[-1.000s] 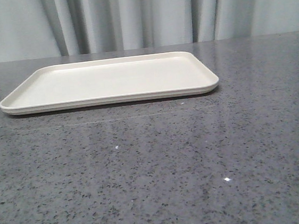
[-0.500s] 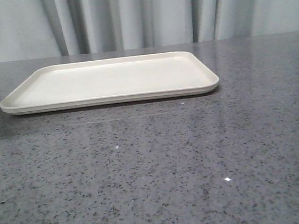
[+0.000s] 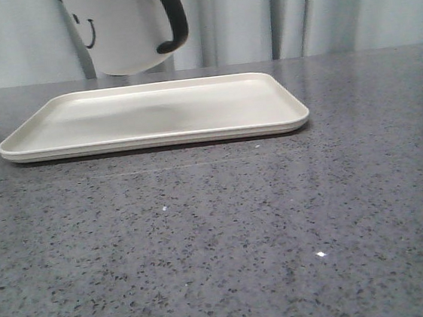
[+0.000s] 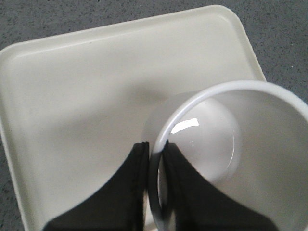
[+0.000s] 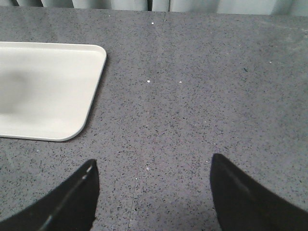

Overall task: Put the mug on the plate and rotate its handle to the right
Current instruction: 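Carry the mug over the cream tray and lower it onto it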

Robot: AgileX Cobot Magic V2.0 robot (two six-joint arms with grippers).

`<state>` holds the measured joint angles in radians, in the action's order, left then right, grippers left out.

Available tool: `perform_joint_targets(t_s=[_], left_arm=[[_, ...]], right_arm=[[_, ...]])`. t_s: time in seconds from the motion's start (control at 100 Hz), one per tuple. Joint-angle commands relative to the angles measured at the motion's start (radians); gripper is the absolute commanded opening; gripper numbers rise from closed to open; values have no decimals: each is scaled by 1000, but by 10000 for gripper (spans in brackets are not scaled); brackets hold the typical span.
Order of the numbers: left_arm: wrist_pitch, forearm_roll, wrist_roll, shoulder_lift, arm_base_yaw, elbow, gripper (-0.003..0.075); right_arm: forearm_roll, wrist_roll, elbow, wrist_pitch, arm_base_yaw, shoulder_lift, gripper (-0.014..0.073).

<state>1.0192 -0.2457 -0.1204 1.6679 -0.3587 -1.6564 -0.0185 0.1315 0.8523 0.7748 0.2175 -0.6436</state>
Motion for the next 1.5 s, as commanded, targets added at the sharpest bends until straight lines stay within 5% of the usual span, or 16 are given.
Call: perform_joint_targets(t_s=[0.0,0.82,0.94,1.18,1.28,1.49], left_arm=[[-51,-30,-19,17,-20,-79,-20],[7,-19,-10,154,-54,-109,-11],[7,-19,-8,154,-54,-109,106],[7,-19,-8,154,-54,-111,545],[-2,-19,-8,152,-54,-113,604],[7,-19,-1,142,-54,-177,604]], right_arm=[[-5,-11,35,-69,-6,-7,500],[-5,-11,35,-68,-6,-7,500],[-5,-11,35,-68,-6,-7,500],[-5,-11,35,-68,-6,-7,500],[-5,-11,35,-68,-6,-7,500],[-5,-11,35,-68,-6,-7,500]])
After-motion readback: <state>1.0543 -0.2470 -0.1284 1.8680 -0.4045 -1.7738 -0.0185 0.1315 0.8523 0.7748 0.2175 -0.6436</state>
